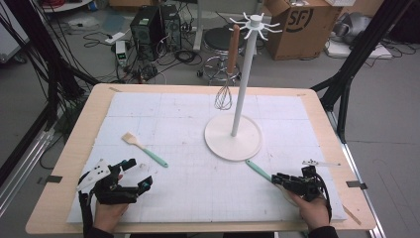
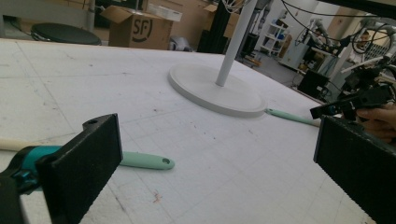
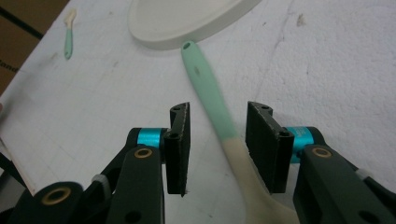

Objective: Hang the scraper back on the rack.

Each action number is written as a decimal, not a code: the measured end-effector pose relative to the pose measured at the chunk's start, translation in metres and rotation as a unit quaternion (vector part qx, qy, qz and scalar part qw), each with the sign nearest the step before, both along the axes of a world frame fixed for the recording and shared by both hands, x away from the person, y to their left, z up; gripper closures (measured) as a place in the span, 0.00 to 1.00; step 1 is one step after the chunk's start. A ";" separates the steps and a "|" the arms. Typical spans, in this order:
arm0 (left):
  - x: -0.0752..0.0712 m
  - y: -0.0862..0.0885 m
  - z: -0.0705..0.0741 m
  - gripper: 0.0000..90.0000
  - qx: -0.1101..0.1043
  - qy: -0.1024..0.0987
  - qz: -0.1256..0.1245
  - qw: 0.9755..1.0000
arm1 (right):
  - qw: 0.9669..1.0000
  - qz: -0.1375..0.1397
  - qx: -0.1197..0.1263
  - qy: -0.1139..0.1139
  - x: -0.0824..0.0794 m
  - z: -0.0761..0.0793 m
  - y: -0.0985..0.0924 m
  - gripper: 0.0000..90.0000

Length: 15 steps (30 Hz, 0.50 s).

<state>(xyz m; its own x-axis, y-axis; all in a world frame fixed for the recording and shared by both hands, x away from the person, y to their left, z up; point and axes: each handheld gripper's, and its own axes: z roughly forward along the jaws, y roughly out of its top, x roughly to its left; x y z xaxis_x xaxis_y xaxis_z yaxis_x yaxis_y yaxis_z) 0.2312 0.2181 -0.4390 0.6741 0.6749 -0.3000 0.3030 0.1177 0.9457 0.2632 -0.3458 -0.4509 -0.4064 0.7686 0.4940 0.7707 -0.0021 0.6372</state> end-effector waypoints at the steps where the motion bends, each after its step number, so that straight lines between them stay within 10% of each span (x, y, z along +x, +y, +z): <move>1: 0.000 0.000 0.000 0.02 -0.001 0.000 0.000 1.000 | 1.000 0.006 -0.003 0.003 0.002 -0.001 0.000 0.67; 15: 0.000 -0.001 0.000 0.02 0.003 0.000 -0.001 1.000 | 1.000 0.027 -0.012 0.010 0.000 -0.003 0.006 0.70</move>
<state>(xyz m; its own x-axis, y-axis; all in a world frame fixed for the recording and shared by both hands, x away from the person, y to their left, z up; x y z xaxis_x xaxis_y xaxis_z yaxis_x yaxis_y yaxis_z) 0.2314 0.2169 -0.4392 0.6756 0.6753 -0.2959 0.3036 0.1109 0.9463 0.2628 -0.3394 -0.4542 -0.4380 0.7574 0.4842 0.7821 0.0555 0.6207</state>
